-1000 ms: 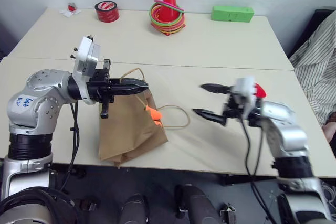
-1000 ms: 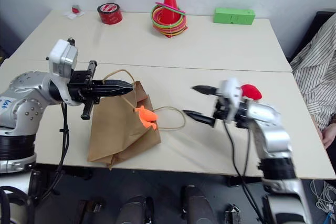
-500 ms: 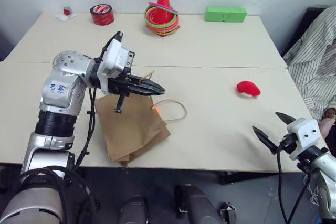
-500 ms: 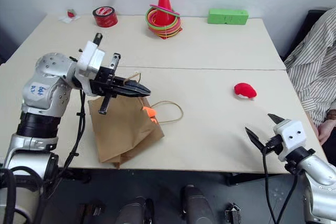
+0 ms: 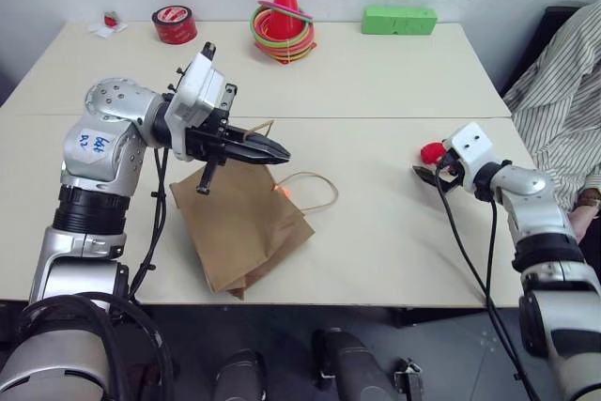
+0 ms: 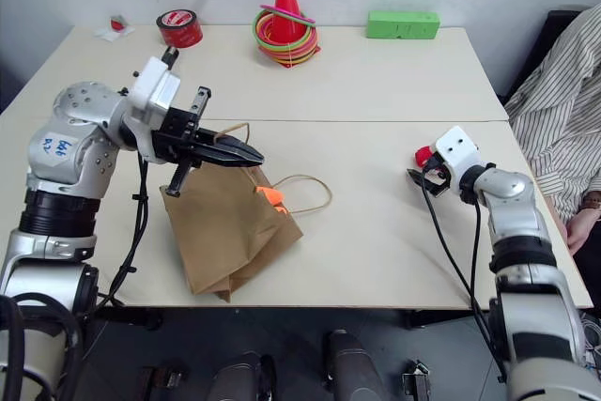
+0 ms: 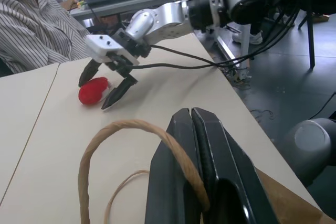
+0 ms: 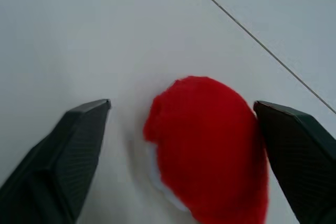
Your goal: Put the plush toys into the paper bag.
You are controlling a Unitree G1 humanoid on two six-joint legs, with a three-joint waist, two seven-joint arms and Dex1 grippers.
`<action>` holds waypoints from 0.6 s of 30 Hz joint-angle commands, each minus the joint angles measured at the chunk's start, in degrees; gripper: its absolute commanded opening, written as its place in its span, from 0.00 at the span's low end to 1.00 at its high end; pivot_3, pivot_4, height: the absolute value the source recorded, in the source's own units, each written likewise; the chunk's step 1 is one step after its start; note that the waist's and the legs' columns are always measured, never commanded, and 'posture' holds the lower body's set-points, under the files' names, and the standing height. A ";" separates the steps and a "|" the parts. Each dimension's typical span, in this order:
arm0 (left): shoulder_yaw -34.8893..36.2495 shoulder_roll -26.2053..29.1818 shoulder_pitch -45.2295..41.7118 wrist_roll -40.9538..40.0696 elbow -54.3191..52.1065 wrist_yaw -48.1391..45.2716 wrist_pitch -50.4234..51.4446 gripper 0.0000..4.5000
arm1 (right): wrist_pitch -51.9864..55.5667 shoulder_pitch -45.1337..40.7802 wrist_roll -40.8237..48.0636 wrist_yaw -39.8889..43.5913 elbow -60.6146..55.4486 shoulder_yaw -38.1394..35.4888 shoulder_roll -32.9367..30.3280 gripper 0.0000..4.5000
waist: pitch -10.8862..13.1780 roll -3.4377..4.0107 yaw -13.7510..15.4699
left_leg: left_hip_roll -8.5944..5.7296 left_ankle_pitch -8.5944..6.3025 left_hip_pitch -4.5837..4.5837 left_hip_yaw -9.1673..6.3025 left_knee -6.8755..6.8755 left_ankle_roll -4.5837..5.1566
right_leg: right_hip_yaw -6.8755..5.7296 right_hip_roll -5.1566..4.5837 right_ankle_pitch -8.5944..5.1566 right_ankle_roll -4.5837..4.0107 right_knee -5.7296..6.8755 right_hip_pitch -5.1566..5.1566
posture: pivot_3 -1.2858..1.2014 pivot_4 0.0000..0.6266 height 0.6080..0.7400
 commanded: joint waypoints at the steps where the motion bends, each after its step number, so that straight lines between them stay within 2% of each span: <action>1: 3.02 1.88 2.03 -2.13 -4.87 1.12 2.36 0.00 | -1.89 -4.68 -2.18 -0.66 8.64 1.23 -1.10 0.77 | 0.00 0.00 -0.02 | 0.03 0.00 0.00 0.00 0.01 0.00 | 0.00 0.00 0.00 0.00 0.00 0.01 | 0.52 0.24 1.00; 6: 5.05 2.53 5.43 -3.52 -8.85 3.76 5.37 0.00 | -5.11 -7.85 -3.76 0.72 13.54 2.77 -1.30 0.39 | 0.00 0.00 0.06 | 0.11 -0.03 0.01 0.00 0.07 0.05 | 0.01 -0.10 0.03 0.05 0.03 0.05 | 0.52 0.24 1.00; 10: 7.02 2.91 7.81 -4.90 -11.46 6.42 7.97 0.00 | -4.83 -9.61 1.90 13.89 8.01 1.01 0.23 0.14 | 0.00 0.00 -0.06 | 0.11 -0.03 0.03 0.00 0.09 0.05 | 0.02 -0.07 0.04 0.08 0.03 0.08 | 0.52 0.24 1.00; 12: 7.51 3.03 8.28 -5.43 -12.18 7.10 8.78 0.00 | -0.14 -8.57 6.88 21.31 -0.74 0.79 2.58 0.08 | 0.01 0.02 -0.60 | 0.17 -0.03 0.04 0.00 0.08 0.03 | 0.03 -0.01 0.05 0.08 0.06 0.07 | 0.52 0.24 1.00; 15: 7.78 3.07 8.67 -6.12 -12.88 7.75 9.61 0.00 | 12.29 -4.22 14.89 29.55 -20.58 3.19 6.57 0.08 | 0.02 0.04 -1.42 | 0.33 -0.03 0.04 -0.02 0.08 -0.07 | 0.02 0.06 0.04 0.07 0.13 0.06 | 0.52 0.24 1.00; 18: 7.67 2.82 8.73 -6.63 -13.35 8.40 10.23 0.00 | 22.86 -0.85 19.53 31.20 -36.24 7.31 11.03 0.08 | 0.03 0.06 -1.20 | 0.41 -0.07 0.07 -0.14 0.08 -0.20 | -0.03 0.13 -0.01 -0.01 0.20 0.04 | 0.52 0.24 1.00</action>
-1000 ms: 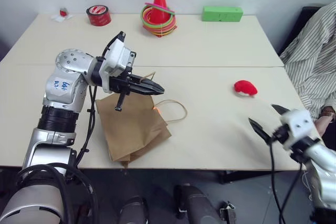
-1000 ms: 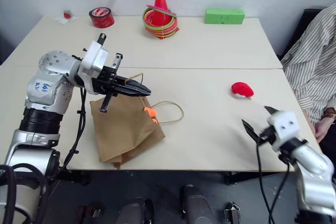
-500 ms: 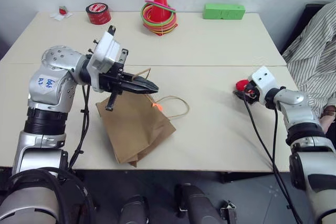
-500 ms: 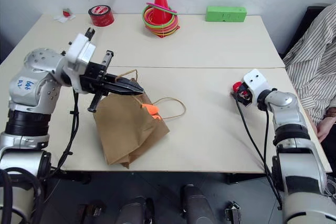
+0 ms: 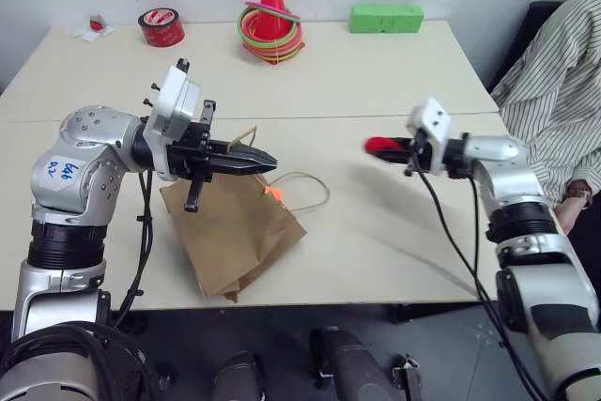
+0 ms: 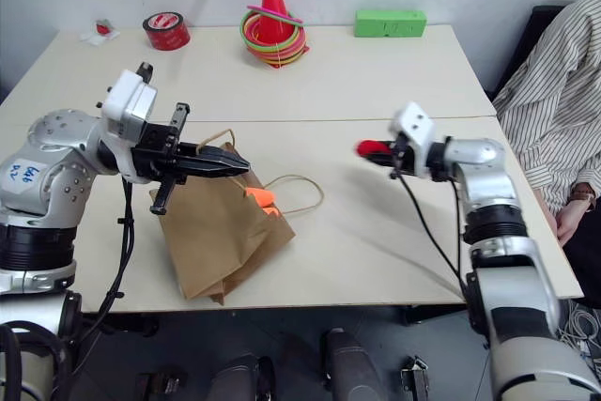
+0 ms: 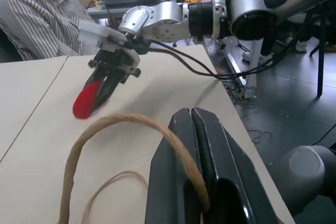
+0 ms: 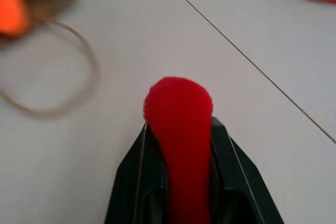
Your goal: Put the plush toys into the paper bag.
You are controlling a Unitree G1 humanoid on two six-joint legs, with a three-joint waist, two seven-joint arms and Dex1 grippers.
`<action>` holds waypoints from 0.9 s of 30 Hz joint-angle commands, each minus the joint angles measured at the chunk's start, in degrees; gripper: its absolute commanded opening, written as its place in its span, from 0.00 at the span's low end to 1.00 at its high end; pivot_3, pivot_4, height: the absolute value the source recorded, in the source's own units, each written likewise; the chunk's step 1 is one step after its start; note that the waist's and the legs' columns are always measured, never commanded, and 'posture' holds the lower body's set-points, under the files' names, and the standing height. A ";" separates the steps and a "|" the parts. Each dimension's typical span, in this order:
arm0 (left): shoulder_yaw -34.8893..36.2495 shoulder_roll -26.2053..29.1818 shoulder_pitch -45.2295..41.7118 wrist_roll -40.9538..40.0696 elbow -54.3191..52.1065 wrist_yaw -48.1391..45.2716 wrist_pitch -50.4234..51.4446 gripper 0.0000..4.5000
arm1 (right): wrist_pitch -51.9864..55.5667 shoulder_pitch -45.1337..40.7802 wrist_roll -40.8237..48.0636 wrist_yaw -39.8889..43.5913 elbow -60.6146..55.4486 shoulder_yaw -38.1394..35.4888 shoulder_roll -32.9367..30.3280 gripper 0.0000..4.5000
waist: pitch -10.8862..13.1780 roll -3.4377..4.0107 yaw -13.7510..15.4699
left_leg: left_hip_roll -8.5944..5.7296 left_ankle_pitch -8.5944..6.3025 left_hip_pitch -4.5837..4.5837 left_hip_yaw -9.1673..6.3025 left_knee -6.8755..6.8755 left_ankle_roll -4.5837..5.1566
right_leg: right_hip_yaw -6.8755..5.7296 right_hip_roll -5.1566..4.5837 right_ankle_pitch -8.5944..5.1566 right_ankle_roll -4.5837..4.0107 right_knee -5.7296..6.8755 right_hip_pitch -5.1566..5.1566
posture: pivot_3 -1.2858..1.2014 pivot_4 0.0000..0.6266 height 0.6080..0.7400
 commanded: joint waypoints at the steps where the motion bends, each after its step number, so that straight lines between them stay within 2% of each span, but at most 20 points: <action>1: 1.66 0.55 -0.20 -1.72 -2.08 0.83 0.64 0.00 | 11.04 2.33 5.98 2.24 -16.95 4.26 4.32 0.08 | 0.00 0.00 0.25 | 0.01 -0.01 -0.01 -0.04 0.01 -0.02 | -0.04 0.00 -0.01 -0.02 0.00 0.00 | 0.52 0.24 1.00; 6: 1.74 -0.02 -0.54 -2.74 -2.04 1.38 1.36 0.00 | 13.04 2.36 4.79 0.79 -19.78 10.08 10.44 0.08 | 0.00 -0.01 0.77 | -0.12 -0.05 -0.06 -0.05 0.11 0.08 | -0.06 -0.15 -0.01 -0.02 0.01 0.00 | 0.52 0.24 1.00; 13: 1.50 -0.87 0.58 -3.48 -2.24 2.08 1.44 0.00 | 4.75 -0.08 0.93 0.81 -6.53 16.55 21.78 0.08 | -0.02 -0.05 1.04 | -0.13 -0.08 -0.07 -0.03 0.12 0.13 | -0.06 -0.12 -0.01 -0.02 -0.02 -0.02 | 0.52 0.24 1.00; 19: 1.93 -1.18 2.57 -3.57 -2.63 3.19 1.09 0.00 | -1.91 -1.82 -1.78 0.88 6.24 17.46 28.13 0.08 | -0.02 -0.05 0.36 | -0.10 -0.08 -0.06 -0.02 0.10 0.12 | -0.05 -0.12 -0.01 -0.02 -0.01 -0.02 | 0.52 0.24 1.00; 24: 3.10 -0.45 4.59 -4.33 -4.34 4.58 1.71 0.00 | -1.97 -2.00 -1.75 2.83 5.65 16.26 26.73 0.45 | -0.03 -0.06 0.06 | -0.09 -0.08 -0.05 -0.03 0.09 0.12 | -0.05 -0.12 -0.01 -0.02 0.00 -0.01 | 0.52 0.24 1.00; 27: 3.96 0.21 6.15 -4.77 -5.73 5.46 2.61 0.00 | 1.28 -1.62 -0.70 5.04 1.59 15.21 23.34 0.69 | -0.03 -0.06 0.17 | -0.08 -0.08 -0.04 -0.05 0.07 0.12 | -0.06 -0.13 -0.01 -0.03 0.00 -0.01 | 0.52 0.24 1.00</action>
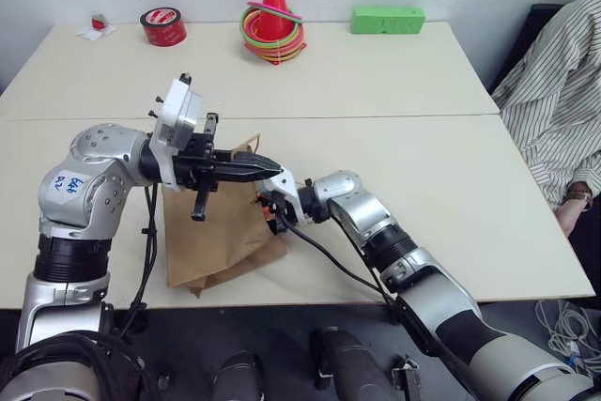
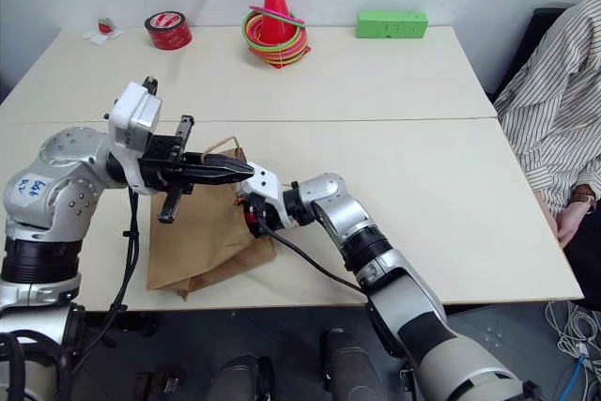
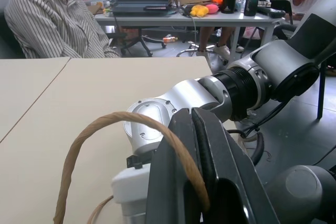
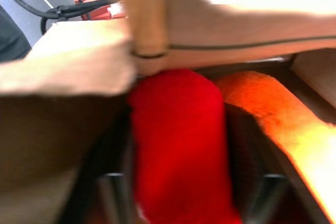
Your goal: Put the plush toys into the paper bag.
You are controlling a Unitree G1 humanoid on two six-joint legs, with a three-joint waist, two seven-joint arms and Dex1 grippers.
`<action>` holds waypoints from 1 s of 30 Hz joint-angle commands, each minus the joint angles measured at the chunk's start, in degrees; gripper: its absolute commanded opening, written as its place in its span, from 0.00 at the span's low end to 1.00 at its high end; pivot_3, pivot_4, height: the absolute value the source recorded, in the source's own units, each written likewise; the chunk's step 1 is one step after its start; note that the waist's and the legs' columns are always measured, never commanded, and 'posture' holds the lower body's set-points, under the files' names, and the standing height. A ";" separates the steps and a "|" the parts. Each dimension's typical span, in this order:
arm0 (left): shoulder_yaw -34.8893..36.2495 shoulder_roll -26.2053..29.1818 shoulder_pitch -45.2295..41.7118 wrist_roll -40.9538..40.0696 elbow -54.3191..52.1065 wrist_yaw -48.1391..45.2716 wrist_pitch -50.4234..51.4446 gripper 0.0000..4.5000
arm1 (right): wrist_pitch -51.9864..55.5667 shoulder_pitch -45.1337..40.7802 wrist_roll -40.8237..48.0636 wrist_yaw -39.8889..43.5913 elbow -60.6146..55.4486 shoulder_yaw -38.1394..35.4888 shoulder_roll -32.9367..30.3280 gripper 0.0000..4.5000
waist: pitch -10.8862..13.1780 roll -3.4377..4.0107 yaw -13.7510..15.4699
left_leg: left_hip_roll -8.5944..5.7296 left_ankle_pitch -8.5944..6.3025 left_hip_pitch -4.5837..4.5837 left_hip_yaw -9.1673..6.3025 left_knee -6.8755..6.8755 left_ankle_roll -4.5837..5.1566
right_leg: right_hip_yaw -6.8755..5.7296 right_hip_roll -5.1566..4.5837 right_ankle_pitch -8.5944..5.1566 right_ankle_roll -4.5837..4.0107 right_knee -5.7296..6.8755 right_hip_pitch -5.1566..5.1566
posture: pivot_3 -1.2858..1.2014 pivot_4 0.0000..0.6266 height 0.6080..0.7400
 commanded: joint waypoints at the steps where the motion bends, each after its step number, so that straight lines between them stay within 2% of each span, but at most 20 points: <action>1: 2.82 1.54 1.65 -1.94 -3.61 1.19 0.80 0.00 | 4.67 0.53 1.31 3.02 -6.14 -1.51 -4.44 0.77 | 0.00 0.00 0.08 | -0.01 0.00 -0.01 0.00 0.00 0.00 | 0.00 -0.02 0.00 0.00 -0.01 0.00 | 0.52 0.24 1.00; 4: 4.49 2.14 3.89 -2.93 -5.49 2.85 1.66 0.00 | 14.50 1.96 4.39 6.96 -13.73 -2.39 -10.92 0.99 | 0.00 0.00 0.30 | -0.03 -0.04 -0.04 -0.01 0.01 0.06 | -0.01 -0.06 0.00 0.01 -0.06 0.00 | 0.52 0.24 1.00; 6: 5.28 2.29 5.08 -3.30 -6.53 3.81 2.02 0.00 | 19.88 2.97 6.66 8.79 -17.58 -3.21 -14.67 0.99 | 0.00 0.00 0.53 | -0.02 -0.06 -0.06 -0.03 0.01 0.10 | -0.02 -0.07 0.00 0.01 -0.10 0.00 | 0.52 0.24 1.00; 10: 5.99 2.67 6.33 -3.80 -7.65 4.75 2.41 0.00 | 21.56 3.59 8.88 8.84 -17.52 -6.80 -18.41 0.99 | 0.00 -0.01 0.38 | -0.03 -0.08 -0.05 -0.01 0.01 0.12 | -0.01 -0.04 0.00 0.01 -0.12 0.01 | 0.52 0.24 1.00; 13: 6.20 2.96 6.84 -4.07 -8.41 5.11 2.61 0.00 | 25.23 1.80 8.21 6.34 -13.01 -8.27 -20.19 0.99 | 0.00 -0.01 0.21 | -0.03 -0.08 -0.04 -0.01 -0.01 0.11 | -0.01 -0.01 0.00 0.01 -0.12 0.01 | 0.52 0.24 1.00; 15: 6.22 3.10 7.07 -4.30 -8.93 5.50 2.74 0.00 | 26.03 -0.09 4.21 2.76 -8.36 -6.22 -20.35 0.99 | 0.00 -0.01 -0.03 | -0.03 -0.08 -0.03 0.02 -0.01 0.10 | 0.02 -0.01 0.00 0.01 -0.12 0.00 | 0.52 0.24 1.00; 21: 6.53 3.23 7.76 -4.86 -10.18 6.93 2.98 0.00 | 20.41 -4.32 0.03 -2.99 1.61 -5.37 -14.45 0.99 | 0.00 -0.01 -0.43 | -0.01 -0.08 -0.01 0.04 -0.04 0.08 | 0.08 0.04 0.00 0.00 -0.13 -0.02 | 0.52 0.24 1.00; 26: 6.91 3.35 8.76 -5.14 -11.09 8.01 3.16 0.00 | 16.17 -7.98 -3.50 -0.58 10.57 -2.31 -10.02 0.99 | 0.00 -0.01 -0.19 | -0.03 -0.07 -0.01 0.03 -0.04 0.07 | 0.08 0.02 0.00 0.00 -0.13 -0.01 | 0.52 0.24 1.00; 30: 7.42 3.75 9.68 -5.10 -11.70 8.83 3.01 0.00 | 19.26 -9.98 -3.80 5.59 14.24 -1.74 -9.48 0.79 | 0.00 -0.01 -0.12 | -0.02 -0.08 0.00 0.02 -0.04 0.08 | 0.08 0.02 0.00 0.01 -0.12 -0.01 | 0.52 0.24 1.00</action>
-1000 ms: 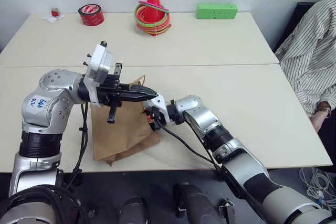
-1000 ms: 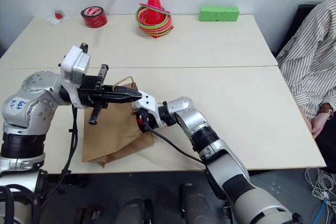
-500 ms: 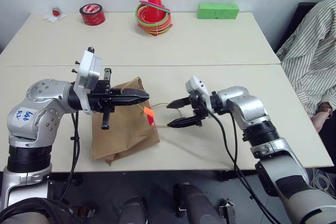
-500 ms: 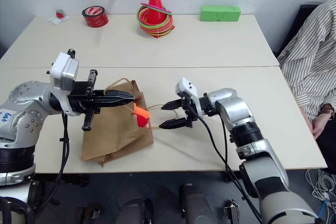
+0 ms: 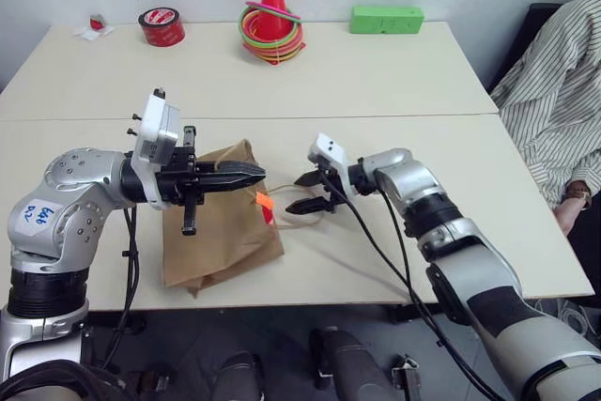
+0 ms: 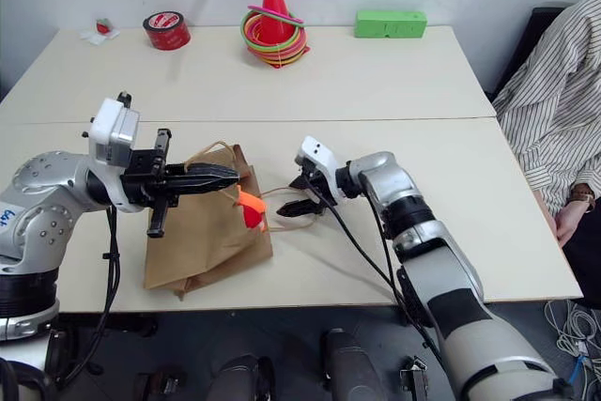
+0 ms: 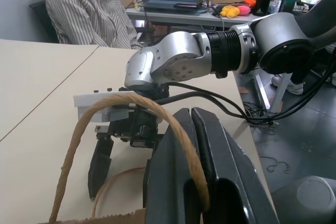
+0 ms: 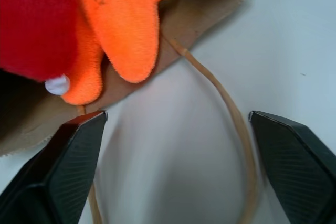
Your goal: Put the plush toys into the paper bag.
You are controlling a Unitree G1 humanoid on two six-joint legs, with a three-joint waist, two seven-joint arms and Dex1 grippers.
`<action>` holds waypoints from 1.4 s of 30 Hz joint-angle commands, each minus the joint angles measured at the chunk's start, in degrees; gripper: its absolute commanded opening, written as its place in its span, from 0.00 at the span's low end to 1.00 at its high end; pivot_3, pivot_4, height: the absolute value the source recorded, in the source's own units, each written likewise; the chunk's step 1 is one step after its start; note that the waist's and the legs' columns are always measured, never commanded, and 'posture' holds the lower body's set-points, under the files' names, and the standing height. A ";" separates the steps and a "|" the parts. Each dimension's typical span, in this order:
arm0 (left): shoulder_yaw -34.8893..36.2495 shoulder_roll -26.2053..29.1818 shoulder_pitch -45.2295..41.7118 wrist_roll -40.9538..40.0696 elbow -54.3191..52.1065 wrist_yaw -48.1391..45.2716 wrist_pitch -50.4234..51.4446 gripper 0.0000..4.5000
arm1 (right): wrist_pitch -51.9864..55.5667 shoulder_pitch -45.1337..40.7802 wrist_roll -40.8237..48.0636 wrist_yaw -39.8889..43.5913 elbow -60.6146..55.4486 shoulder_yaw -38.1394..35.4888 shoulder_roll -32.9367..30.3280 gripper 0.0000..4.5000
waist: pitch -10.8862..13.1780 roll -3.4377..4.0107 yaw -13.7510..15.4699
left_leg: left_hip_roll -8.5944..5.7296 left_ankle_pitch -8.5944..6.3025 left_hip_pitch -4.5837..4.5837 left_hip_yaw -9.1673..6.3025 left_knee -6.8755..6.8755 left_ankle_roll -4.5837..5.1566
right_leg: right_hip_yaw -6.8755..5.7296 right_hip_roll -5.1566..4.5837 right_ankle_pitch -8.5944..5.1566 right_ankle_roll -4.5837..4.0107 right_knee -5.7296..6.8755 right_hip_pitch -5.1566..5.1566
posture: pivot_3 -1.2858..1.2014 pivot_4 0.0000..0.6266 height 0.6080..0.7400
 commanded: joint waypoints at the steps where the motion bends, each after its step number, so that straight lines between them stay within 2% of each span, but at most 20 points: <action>1: 2.23 1.27 1.07 -1.10 -2.52 0.81 -0.44 0.00 | 5.28 -0.56 0.25 7.04 1.94 0.90 -0.14 0.70 | 0.00 0.00 0.12 | 0.00 0.00 0.00 -0.01 -0.02 0.00 | 0.00 0.00 0.00 0.00 -0.01 0.00 | 0.52 0.24 1.00; 5: 3.01 1.56 2.01 -1.06 -2.64 1.58 -0.90 0.00 | 11.60 1.24 1.56 13.37 -1.88 0.96 -2.49 0.39 | 0.00 0.00 0.23 | -0.01 -0.02 -0.05 -0.02 0.00 0.03 | -0.01 -0.04 0.00 0.00 -0.06 0.00 | 0.52 0.24 1.00; 8: 3.41 1.24 2.36 -0.73 -2.59 2.23 -1.45 0.00 | 17.33 3.38 3.22 14.61 -6.22 -0.12 -4.31 0.15 | 0.00 0.00 0.37 | -0.03 -0.03 -0.05 -0.04 0.00 0.05 | -0.03 -0.06 0.00 0.00 -0.06 0.00 | 0.52 0.24 1.00; 10: 3.83 0.79 2.21 -0.50 -2.23 3.01 -2.05 0.00 | 23.82 6.01 6.20 15.54 -13.02 -1.38 -7.28 0.01 | 0.00 0.00 0.43 | -0.04 -0.03 -0.05 -0.04 0.01 0.05 | -0.03 -0.07 0.00 0.01 -0.05 0.00 | 0.52 0.24 1.00; 15: 5.47 -0.90 0.95 0.18 0.31 5.95 -5.00 0.00 | 43.69 9.94 17.64 12.73 -30.90 -10.09 -15.88 0.01 | 0.02 0.02 1.66 | -0.05 -0.06 -0.15 -0.09 0.02 0.08 | -0.08 -0.10 0.01 0.01 -0.12 -0.05 | 0.52 0.24 1.00; 21: 5.90 -3.53 -1.68 4.32 5.88 9.78 -11.84 0.00 | 58.40 5.48 28.07 6.28 -37.72 -22.01 -21.41 0.01 | 0.02 0.02 1.67 | -0.05 -0.09 -0.09 -0.06 0.01 0.08 | -0.06 -0.04 0.01 0.02 -0.11 -0.05 | 0.52 0.24 1.00; 27: 4.01 -7.35 -6.04 10.53 13.79 13.39 -20.50 0.00 | 59.38 -2.42 31.16 0.95 -34.51 -24.58 -23.52 0.01 | 0.02 0.02 1.82 | -0.10 -0.10 -0.18 -0.03 -0.01 0.14 | -0.04 -0.08 0.03 0.05 -0.19 -0.09 | 0.52 0.24 1.00; 32: 3.14 -8.75 -6.90 13.04 16.72 14.06 -24.09 0.00 | 58.54 -6.17 32.00 -4.30 -28.93 -26.06 -21.24 0.01 | 0.02 0.02 1.77 | -0.06 -0.14 -0.25 0.00 -0.03 0.19 | -0.06 -0.06 0.03 0.06 -0.29 -0.12 | 0.52 0.24 1.00; 35: 3.09 -9.71 -6.39 11.43 15.79 13.40 -23.26 0.00 | 56.64 -5.86 31.44 -8.25 -26.55 -27.02 -19.40 0.01 | 0.02 0.02 1.73 | -0.06 -0.15 -0.31 0.07 -0.03 0.20 | -0.04 -0.10 0.05 0.09 -0.29 -0.19 | 0.52 0.24 1.00; 39: 3.97 -9.03 -4.96 8.86 12.59 12.73 -19.99 0.20 | 54.97 -1.58 32.83 -5.96 -30.63 -24.06 -22.00 0.22 | 0.01 0.02 1.90 | -0.07 -0.10 -0.93 0.06 0.14 0.18 | -0.03 -0.12 0.08 0.14 -0.07 -0.81 | 0.52 0.24 1.00; 42: 5.89 -7.00 -4.12 6.74 10.97 12.15 -17.07 0.40 | 52.06 0.93 33.01 -2.75 -31.65 -23.11 -25.92 0.44 | 0.01 0.01 1.97 | -0.07 -0.09 -1.08 0.04 0.12 0.18 | -0.05 -0.13 0.08 0.15 -0.10 -0.94 | 0.52 0.24 1.00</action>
